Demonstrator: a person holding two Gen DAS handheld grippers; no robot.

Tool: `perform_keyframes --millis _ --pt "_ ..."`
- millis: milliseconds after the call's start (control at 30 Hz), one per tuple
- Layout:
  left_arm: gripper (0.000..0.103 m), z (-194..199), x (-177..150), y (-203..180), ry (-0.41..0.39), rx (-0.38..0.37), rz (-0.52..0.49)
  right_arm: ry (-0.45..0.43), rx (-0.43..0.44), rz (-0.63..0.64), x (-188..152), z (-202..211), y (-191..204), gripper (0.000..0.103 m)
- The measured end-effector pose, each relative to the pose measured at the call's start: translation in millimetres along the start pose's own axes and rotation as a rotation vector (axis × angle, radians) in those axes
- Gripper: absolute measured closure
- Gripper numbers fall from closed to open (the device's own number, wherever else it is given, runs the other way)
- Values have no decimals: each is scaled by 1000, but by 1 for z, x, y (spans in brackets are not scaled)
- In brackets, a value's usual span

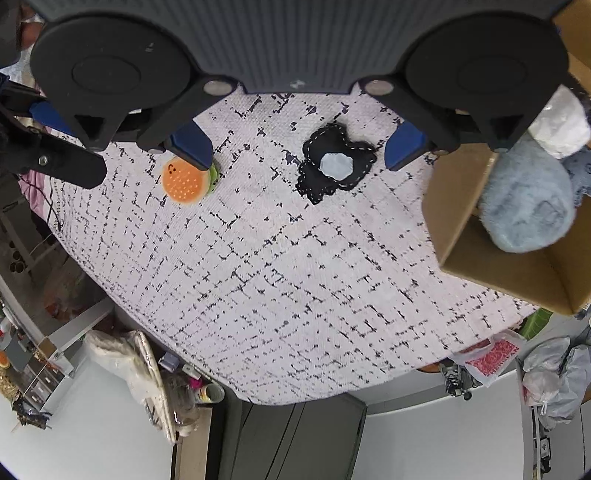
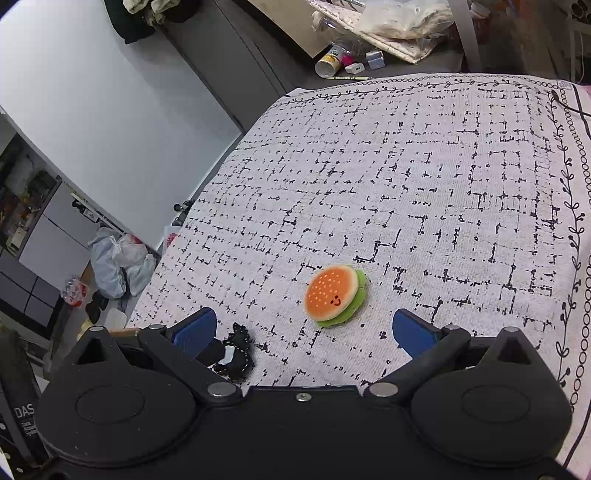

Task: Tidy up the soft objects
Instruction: 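Grasp the black plush with white patch with the left tool while the right tool moves to the burger plush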

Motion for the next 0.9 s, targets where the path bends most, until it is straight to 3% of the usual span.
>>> perform_keyframes --millis 500,600,733,900 --pt "6 -47 -11 9 47 67 25 -14 7 -50 -1 -34 -14 1" --pt "15 -54 -13 14 56 71 40 -22 2 -56 -3 -43 -14 3" --pt "47 -61 -15 22 67 72 69 -27 -11 -71 -6 -53 -20 5" --pt "56 -58 -12 28 39 66 109 -53 -45 -69 -10 -64 -28 12"
Point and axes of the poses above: each gripper's, at about its wrist camera, not at the fingertips, and z roughly against the way its jaws point, y to its left, x to its top, the point moved 7 cm from there along -z, roughly the way its jaws point, and after that the axes turned 1 degree about -y, right-handed, at the moved point
